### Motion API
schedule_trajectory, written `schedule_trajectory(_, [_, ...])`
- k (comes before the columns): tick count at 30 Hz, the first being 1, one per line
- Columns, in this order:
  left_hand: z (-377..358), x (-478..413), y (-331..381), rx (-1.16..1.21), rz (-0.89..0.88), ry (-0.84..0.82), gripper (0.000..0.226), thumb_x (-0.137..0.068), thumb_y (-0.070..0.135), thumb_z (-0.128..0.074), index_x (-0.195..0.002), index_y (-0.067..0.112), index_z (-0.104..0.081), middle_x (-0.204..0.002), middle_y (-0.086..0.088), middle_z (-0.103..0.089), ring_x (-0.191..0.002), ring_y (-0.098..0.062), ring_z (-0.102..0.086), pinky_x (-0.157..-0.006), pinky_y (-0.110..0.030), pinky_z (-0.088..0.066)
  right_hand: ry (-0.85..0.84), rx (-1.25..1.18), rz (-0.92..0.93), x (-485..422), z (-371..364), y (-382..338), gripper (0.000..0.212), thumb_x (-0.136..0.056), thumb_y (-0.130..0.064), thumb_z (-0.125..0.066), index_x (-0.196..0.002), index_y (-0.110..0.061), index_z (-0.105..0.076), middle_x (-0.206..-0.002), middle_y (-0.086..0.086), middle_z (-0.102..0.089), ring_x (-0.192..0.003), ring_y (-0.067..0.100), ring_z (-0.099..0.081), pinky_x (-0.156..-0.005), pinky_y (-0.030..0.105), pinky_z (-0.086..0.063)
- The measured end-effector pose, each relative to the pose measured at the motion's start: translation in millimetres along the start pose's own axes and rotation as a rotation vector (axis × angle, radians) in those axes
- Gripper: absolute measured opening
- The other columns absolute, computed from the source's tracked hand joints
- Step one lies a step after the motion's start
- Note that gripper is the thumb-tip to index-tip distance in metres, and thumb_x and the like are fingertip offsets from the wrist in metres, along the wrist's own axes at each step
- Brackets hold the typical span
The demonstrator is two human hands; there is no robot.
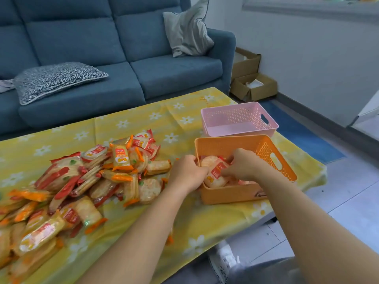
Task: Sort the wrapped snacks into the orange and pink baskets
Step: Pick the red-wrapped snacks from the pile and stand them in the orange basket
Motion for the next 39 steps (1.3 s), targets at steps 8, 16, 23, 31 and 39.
schedule_trajectory(8, [36.5, 12.0, 2.4, -0.113, -0.256, 0.15, 0.072, -0.075, 0.05, -0.074, -0.138, 0.029, -0.045, -0.128, 0.01, -0.056, -0.119, -0.016, -0.05, -0.095, -0.036, -0.046, 0.079, -0.332, 0.327, 9.6, 19.8, -55.0, 0.026, -0.083, 0.001, -0.066, -0.1, -0.017, -0.076, -0.096, -0.003, -0.072, -0.09, 0.013, -0.066, -0.076, 0.026, -0.051])
schedule_trajectory(16, [66.0, -1.0, 10.2, 0.156, -0.264, 0.339, 0.024, -0.084, 0.019, -0.072, -0.104, 0.03, -0.064, -0.092, 0.018, -0.065, -0.086, 0.0, -0.062, -0.065, -0.017, -0.049, 0.26, -0.271, 0.038, -16.6, 5.3, -19.8, 0.017, -0.088, -0.007, -0.055, -0.098, -0.008, -0.068, -0.092, 0.007, -0.071, -0.081, 0.024, -0.068, -0.073, 0.04, -0.061])
schedule_trajectory(23, [81.7, -3.4, 0.2, 0.199, -0.224, 0.422, 0.027, -0.087, 0.022, -0.071, -0.112, 0.023, -0.063, -0.098, 0.018, -0.062, -0.088, 0.0, -0.06, -0.07, -0.021, -0.051, 0.027, 0.147, -0.104, -28.8, -51.8, -30.5, 0.033, -0.087, -0.019, -0.061, -0.118, -0.012, -0.053, -0.112, 0.008, -0.066, -0.116, 0.034, -0.057, -0.111, 0.057, -0.027])
schedule_trajectory(31, [77.7, 1.7, 11.0, 0.152, -0.258, 0.401, 0.031, -0.083, 0.023, -0.073, -0.11, 0.029, -0.059, -0.094, 0.018, -0.061, -0.088, -0.003, -0.06, -0.062, -0.014, -0.043, 0.001, -0.243, 0.008, -20.5, -22.2, -28.0, 0.043, -0.073, -0.057, -0.065, -0.079, -0.014, -0.067, -0.074, 0.002, -0.071, -0.079, 0.025, -0.071, -0.084, 0.051, -0.059])
schedule_trajectory(39, [42.4, -2.5, 29.3, -0.094, -0.286, 0.327, 0.039, -0.079, 0.025, -0.071, -0.103, 0.028, -0.041, -0.092, 0.003, -0.055, -0.077, -0.015, -0.055, -0.056, -0.025, -0.037, 0.246, -0.128, -0.047, -11.0, 14.1, 4.9, 0.053, -0.086, -0.063, -0.059, -0.064, -0.015, -0.05, -0.059, -0.001, -0.053, -0.057, 0.022, -0.054, -0.051, 0.03, -0.039])
Point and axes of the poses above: each hand's wrist, its own x-axis away from the middle knuckle, its own z-axis out of the back of the hand, y = z × x, the point moved 10 cm from there along -x, towards the middle knuckle
